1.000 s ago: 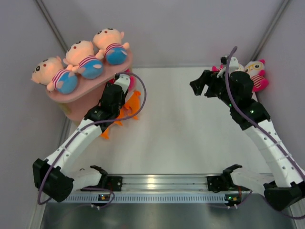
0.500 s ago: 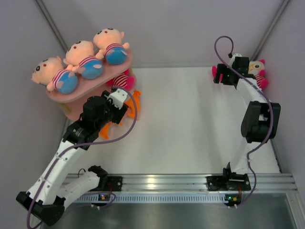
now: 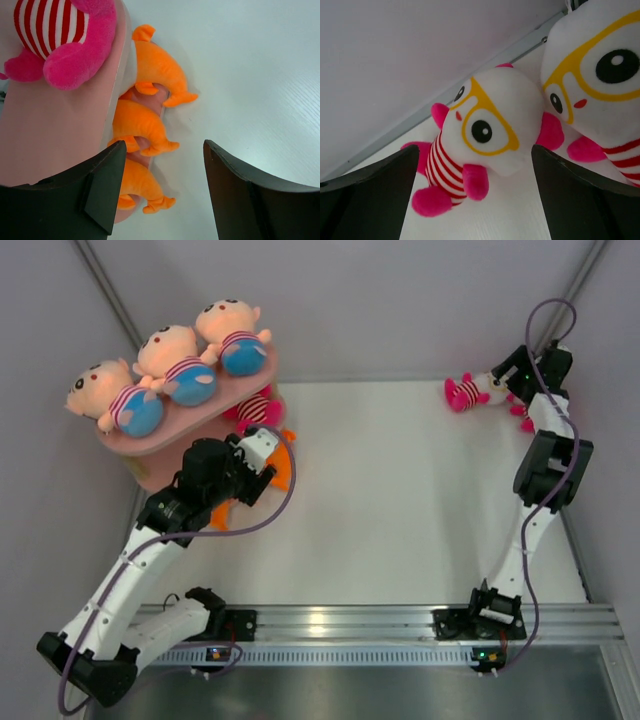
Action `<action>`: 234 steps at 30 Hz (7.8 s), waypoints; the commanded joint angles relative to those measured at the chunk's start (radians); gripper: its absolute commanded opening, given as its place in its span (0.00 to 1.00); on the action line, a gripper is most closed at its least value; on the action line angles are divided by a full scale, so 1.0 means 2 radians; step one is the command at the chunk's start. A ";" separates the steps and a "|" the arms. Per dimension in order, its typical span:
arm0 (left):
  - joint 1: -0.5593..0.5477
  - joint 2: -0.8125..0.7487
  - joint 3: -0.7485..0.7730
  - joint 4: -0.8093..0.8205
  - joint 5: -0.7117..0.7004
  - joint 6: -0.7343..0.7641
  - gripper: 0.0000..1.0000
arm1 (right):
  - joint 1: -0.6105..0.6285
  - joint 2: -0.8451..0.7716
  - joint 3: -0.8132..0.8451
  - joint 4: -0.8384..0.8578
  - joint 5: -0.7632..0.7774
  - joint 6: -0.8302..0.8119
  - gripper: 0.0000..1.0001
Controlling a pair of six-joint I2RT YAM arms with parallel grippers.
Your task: Place and organize the stuffed toys onto the shelf
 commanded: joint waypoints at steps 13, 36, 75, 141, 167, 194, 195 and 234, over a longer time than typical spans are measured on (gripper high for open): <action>0.002 0.037 0.043 0.005 0.031 0.016 0.69 | 0.030 0.179 0.129 0.055 0.000 0.146 0.41; 0.002 -0.038 0.026 -0.099 0.224 0.160 0.89 | 0.273 -0.386 -0.341 -0.033 -0.134 -0.009 0.00; -0.002 -0.153 0.018 -0.104 0.197 0.134 0.00 | 0.594 -0.352 -0.265 0.006 -0.076 0.063 0.35; 0.217 -0.050 -0.106 0.203 0.120 0.375 0.00 | 0.520 -0.539 -0.383 -0.081 0.019 -0.035 0.56; 0.262 -0.020 -0.129 0.242 0.226 0.381 0.11 | 0.498 -0.530 -0.380 -0.083 0.006 -0.036 0.58; 0.261 -0.183 -0.070 -0.047 0.272 0.302 0.78 | 0.095 -0.274 -0.162 -0.109 0.306 -0.144 0.78; 0.261 -0.188 -0.074 -0.052 0.273 0.299 0.78 | 0.089 -0.243 -0.131 -0.129 0.314 -0.148 0.78; 0.261 -0.149 -0.046 -0.083 0.248 0.175 0.71 | -0.031 -0.035 -0.013 -0.067 0.015 -0.175 0.00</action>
